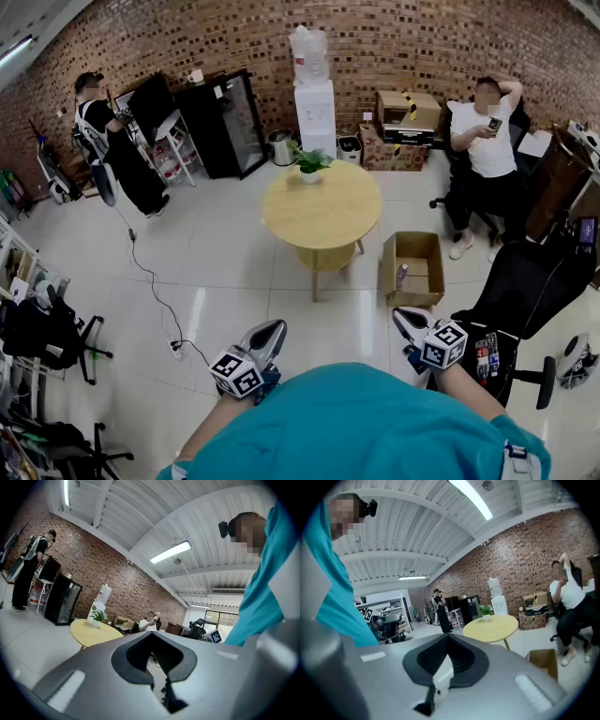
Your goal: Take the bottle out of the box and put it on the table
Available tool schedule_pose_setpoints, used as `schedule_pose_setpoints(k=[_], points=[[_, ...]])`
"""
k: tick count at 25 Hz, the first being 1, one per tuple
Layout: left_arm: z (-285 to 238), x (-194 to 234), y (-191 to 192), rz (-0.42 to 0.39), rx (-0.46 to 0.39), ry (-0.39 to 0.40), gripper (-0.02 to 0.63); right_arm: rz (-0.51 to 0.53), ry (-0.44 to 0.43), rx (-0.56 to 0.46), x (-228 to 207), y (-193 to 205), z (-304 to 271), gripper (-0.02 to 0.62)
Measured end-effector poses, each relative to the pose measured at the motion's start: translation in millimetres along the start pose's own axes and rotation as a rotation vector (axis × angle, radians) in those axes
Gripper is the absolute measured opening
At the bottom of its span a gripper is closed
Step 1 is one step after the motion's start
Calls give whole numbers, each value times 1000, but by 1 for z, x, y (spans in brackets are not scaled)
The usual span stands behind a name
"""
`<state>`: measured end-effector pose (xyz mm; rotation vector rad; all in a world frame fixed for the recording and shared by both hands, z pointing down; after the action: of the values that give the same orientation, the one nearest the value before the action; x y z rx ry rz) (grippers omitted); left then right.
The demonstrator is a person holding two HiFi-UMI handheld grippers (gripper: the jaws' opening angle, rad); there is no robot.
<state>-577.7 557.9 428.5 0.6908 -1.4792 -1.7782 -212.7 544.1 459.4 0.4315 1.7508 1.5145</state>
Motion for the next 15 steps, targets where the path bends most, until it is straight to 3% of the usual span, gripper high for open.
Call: schedule_pose_setpoints(k=[15], points=[[-96,-81,23,11,24,-14,0,-2,-28,13,-81,-18,82,1]])
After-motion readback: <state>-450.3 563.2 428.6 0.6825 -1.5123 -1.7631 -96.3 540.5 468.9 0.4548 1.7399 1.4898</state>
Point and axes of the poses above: the fingertips, and each gripper's own axes: z backward along the fingers, x to its left, y out of its underside, the point moved 7 cm from there along z, backward along the fingers, and after that the axes turned 9 degrees about -z, right-handed, at the moved point
